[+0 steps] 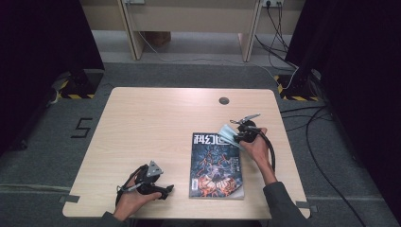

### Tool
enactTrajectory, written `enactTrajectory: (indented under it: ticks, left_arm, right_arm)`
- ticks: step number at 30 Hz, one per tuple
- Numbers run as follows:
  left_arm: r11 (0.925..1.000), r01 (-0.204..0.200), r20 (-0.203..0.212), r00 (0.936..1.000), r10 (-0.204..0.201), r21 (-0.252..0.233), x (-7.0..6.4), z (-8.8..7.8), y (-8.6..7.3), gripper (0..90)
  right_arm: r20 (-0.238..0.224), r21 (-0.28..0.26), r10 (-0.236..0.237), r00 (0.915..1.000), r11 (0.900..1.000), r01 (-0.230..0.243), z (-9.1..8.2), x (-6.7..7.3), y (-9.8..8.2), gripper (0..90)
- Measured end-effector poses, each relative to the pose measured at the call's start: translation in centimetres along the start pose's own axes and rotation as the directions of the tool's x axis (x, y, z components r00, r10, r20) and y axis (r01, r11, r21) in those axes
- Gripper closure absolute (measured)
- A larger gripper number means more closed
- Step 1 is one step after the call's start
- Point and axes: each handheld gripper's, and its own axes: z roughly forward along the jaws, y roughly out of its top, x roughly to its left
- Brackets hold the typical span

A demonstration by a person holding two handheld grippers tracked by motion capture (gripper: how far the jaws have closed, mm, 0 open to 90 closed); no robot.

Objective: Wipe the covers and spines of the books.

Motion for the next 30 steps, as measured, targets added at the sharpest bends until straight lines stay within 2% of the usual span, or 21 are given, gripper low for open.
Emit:
enactTrajectory:
  ticks: [6, 9, 17, 21, 26, 30]
  left_arm:
    - [1.0, -0.001, 0.0, 1.0, 0.001, 0.0, 0.0, 0.0, 0.0, 14.4]
    - [1.0, 0.0, 0.0, 1.0, 0.0, -0.001, 0.0, 0.0, 0.0, 14.3]
    - [1.0, -0.001, 0.001, 1.0, 0.001, -0.001, 0.0, 0.0, 0.0, 14.4]
    - [1.0, -0.002, 0.001, 1.0, 0.002, -0.001, 0.0, 0.0, 0.0, 14.4]
    - [1.0, -0.001, 0.001, 1.0, 0.001, -0.001, 0.0, 0.0, 0.0, 14.4]
    - [1.0, -0.001, 0.002, 1.0, 0.001, -0.002, 0.0, 0.0, 0.0, 14.4]
  right_arm:
    - [-0.024, -0.002, -0.03, 0.9993, 1.0, 0.03, 0.9, 1.8, 1.2, 77.5]
    - [-0.057, -0.006, -0.052, 0.997, 0.999, 0.052, 1.5, 3.2, 1.9, 77.5]
    - [-0.12, -0.013, -0.13, 0.9842, 0.992, 0.129, 2.8, 7.1, 3.7, 77.4]
    - [-0.143, -0.021, -0.159, 0.9769, 0.987, 0.157, 3.0, 8.4, 4.0, 77.5]
    - [-0.155, -0.027, -0.174, 0.9725, 0.985, 0.171, 3.0, 9.2, 3.9, 77.5]
    - [-0.169, -0.029, -0.161, 0.9724, 0.987, 0.158, 3.0, 8.8, 3.8, 77.3]
